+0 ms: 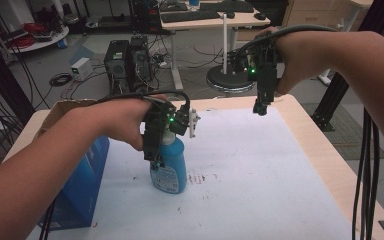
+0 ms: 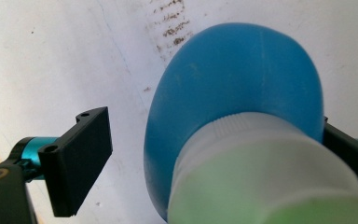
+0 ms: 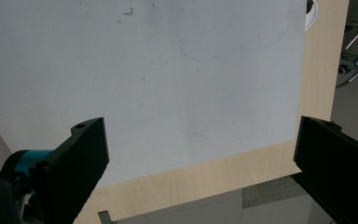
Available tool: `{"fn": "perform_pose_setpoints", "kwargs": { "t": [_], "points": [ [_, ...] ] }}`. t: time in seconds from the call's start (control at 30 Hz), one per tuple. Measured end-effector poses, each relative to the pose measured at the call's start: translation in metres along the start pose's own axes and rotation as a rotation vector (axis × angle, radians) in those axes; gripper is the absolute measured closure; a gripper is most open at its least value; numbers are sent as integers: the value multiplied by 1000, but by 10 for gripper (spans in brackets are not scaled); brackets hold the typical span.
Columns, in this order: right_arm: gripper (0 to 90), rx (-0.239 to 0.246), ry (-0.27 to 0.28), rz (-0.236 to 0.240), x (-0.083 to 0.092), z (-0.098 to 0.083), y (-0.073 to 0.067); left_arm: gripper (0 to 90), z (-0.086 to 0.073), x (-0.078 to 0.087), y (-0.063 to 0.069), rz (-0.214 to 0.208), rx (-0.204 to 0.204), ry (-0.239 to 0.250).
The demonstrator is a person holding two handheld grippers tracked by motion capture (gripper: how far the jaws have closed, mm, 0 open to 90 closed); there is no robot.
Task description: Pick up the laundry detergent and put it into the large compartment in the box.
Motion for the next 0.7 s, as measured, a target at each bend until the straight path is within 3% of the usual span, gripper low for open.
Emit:
{"fn": "perform_pose_setpoints", "kwargs": {
  "t": [0.7],
  "points": [
    [21,-2,-1,0,-1,1,1,195,1,-1,2,0,-17,-16]
  ]
}}
Point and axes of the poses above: each handheld gripper's, and its own axes: x roughly backward along the jaws, z roughly out of its top, y roughly to its right, the point moved 2 cm from there along -x, roughly forward along the jaws, and after that the axes turned 3 degrees about z, right-handed, at the moved point
